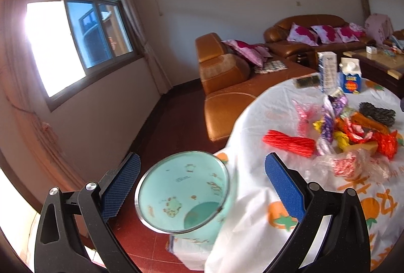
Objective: Collect trash
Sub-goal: 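Reach the left gripper to the clear plastic bag and close on it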
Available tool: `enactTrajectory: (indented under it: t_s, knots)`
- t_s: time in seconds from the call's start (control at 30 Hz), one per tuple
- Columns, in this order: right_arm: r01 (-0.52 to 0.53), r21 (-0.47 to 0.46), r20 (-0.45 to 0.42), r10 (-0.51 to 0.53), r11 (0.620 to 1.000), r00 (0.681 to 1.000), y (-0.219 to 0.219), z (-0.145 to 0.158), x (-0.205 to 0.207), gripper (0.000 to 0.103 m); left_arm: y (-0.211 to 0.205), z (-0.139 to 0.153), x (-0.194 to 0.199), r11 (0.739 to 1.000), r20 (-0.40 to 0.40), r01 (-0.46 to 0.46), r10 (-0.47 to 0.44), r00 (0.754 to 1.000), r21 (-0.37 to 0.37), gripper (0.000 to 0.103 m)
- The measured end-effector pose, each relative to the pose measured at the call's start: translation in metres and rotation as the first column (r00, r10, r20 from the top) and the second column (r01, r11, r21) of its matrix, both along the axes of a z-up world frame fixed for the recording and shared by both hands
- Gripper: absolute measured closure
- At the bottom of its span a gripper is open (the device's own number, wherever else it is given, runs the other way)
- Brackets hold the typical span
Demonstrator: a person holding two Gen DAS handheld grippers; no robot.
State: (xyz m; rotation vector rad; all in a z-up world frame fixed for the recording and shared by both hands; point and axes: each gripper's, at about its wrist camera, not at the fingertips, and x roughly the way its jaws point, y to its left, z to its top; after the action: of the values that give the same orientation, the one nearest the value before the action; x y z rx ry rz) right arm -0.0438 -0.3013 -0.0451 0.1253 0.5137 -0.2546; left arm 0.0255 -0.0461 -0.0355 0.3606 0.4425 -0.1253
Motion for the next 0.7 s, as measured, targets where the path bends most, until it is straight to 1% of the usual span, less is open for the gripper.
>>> enactTrajectory:
  t_s: [0.17,0.33,0.4,0.5,0.57,0.63,0.7]
  knots:
    - [0.088,-0.016,-0.036,-0.088,0.996,0.995,-0.037,-0.022,-0.014,0.005,-0.045,-0.017,0.007,0.996,-0.035,0.084,-0.084,0.996,-0.001,0.006]
    - [0.163,0.017,-0.063,-0.162,0.986,0.985,-0.071,-0.052,-0.032,0.005,-0.085,-0.037,0.007,0.986,-0.091,0.168,-0.169,0.981,-0.018,0.006]
    - [0.183,0.023,-0.065,-0.181,0.983,0.981,-0.081,-0.06,-0.035,0.005,-0.097,-0.044,0.006,0.982,-0.101,0.191,-0.191,0.976,-0.01,0.006]
    - [0.19,0.046,-0.058,-0.187,0.981,0.981,-0.088,-0.065,-0.035,0.005,-0.113,-0.061,0.007,0.976,-0.132,0.22,-0.217,0.967,0.008,0.006]
    - [0.185,0.049,-0.057,-0.183,0.981,0.982,-0.089,-0.068,-0.036,0.005,-0.121,-0.074,0.013,0.974,-0.173,0.224,-0.218,0.961,0.02,0.006]
    - [0.176,0.051,-0.057,-0.173,0.983,0.983,-0.088,-0.07,-0.035,0.005,-0.127,-0.086,0.019,0.972,-0.218,0.233,-0.225,0.95,0.012,0.006]
    - [0.167,0.054,-0.062,-0.164,0.984,0.985,-0.088,-0.073,-0.033,0.005,-0.131,-0.094,0.02,0.971,-0.243,0.239,-0.23,0.942,0.008,0.007]
